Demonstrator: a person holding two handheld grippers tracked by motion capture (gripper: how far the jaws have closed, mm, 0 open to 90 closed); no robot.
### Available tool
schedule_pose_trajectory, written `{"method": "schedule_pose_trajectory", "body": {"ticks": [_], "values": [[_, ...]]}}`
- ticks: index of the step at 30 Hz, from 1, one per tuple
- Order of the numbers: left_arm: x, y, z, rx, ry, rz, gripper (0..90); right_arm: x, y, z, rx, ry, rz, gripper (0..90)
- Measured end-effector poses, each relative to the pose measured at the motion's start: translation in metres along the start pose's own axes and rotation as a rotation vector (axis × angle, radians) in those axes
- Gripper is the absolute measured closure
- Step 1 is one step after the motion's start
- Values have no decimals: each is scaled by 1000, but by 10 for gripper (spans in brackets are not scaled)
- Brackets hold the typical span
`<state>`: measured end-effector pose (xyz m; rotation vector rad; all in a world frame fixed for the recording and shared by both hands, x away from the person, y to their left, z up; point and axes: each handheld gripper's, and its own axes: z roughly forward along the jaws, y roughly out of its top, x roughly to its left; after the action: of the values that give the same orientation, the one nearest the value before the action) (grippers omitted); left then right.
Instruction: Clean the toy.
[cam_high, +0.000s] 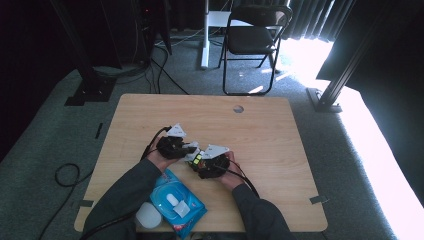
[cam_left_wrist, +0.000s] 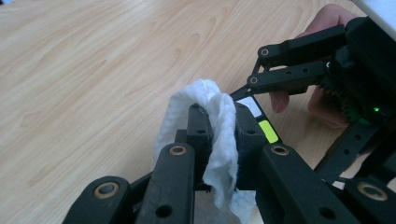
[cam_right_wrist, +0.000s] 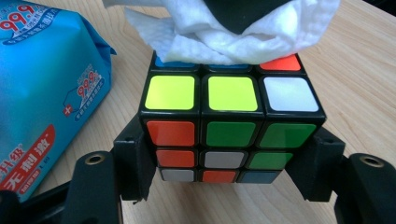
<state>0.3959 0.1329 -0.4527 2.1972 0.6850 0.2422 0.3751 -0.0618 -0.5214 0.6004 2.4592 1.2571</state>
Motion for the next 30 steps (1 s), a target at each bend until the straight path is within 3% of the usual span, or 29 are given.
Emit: {"method": "schedule_pose_trajectory", "body": {"ticks": [3,13,30], "values": [[-1,-1,1,-14,-40,-1,805,0,0,0,-7,0,5,343],[-18,3,5,-6,-123,64,804,-2,0,-2,-16,-23,17,342],[-15,-1,-3,4,-115,78,802,-5,-1,-5,-23,-39,28,342]]}}
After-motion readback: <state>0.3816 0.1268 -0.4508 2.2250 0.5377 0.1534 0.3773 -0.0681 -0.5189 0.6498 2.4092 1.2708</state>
